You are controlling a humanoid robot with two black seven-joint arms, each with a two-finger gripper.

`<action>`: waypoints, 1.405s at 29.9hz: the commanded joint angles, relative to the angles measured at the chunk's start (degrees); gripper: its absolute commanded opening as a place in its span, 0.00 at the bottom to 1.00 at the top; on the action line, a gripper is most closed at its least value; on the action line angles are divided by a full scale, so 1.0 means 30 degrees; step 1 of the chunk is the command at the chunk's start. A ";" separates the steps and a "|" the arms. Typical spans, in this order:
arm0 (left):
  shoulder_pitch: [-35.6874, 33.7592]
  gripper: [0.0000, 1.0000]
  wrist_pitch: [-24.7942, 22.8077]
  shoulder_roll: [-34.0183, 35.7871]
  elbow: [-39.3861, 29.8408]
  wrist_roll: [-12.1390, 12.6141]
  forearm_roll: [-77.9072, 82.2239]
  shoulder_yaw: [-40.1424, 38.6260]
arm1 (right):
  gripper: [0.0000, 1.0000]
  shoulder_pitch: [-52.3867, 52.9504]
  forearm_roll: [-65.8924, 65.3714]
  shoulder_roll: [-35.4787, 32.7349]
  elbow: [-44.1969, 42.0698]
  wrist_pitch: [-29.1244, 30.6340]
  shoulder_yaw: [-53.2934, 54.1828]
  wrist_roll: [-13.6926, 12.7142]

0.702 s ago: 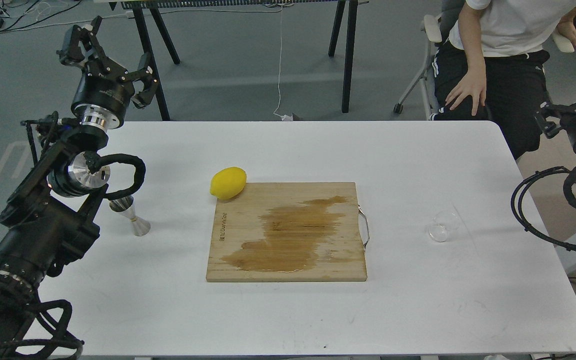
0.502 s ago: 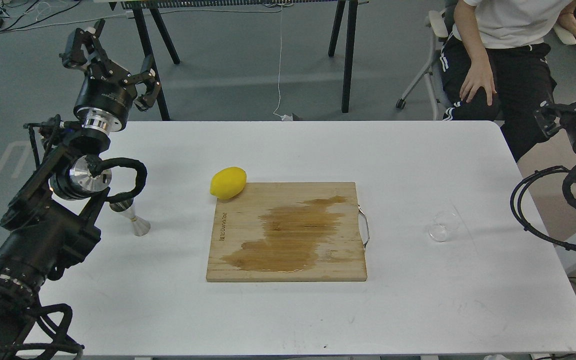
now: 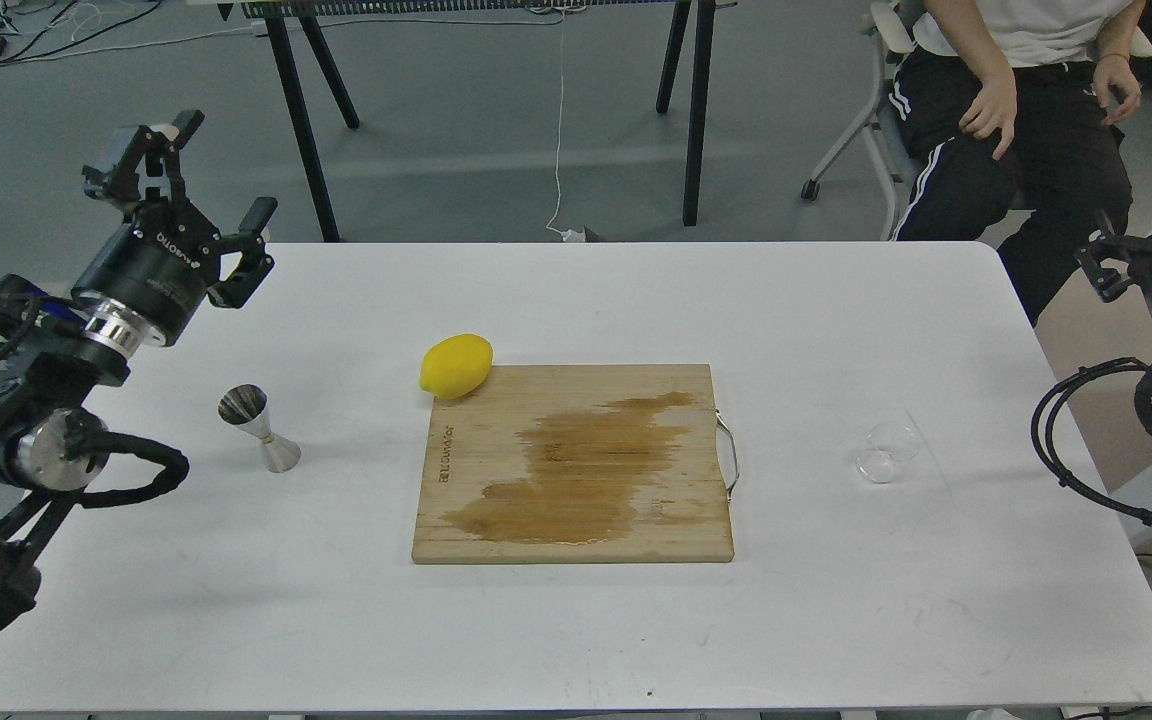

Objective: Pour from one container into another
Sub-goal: 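Move the left gripper down toward the metal jigger beside the board, then close the left gripper around the metal jigger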

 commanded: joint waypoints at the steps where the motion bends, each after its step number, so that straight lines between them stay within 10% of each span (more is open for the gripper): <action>1: 0.1921 0.99 0.0936 0.2603 -0.2559 -0.0944 0.4077 -0.0090 | 0.99 -0.0022 -0.0001 -0.0005 0.0004 0.0000 0.0022 0.0007; 15: 0.7288 0.99 0.8877 0.4018 -0.2013 -0.1007 2.2326 0.1106 | 0.99 -0.0051 -0.0001 0.0201 0.0004 0.0000 0.0022 0.0007; 25: 0.5972 0.93 1.0461 0.0241 0.4900 -0.0949 3.1419 0.1931 | 0.99 -0.0051 0.0087 0.0201 0.0033 0.0000 0.0022 0.0007; 42: 0.2309 0.84 1.0578 -0.4508 1.0615 0.0429 3.2097 0.1931 | 0.99 -0.0139 0.0087 0.0171 -0.0026 0.0000 0.0579 0.0007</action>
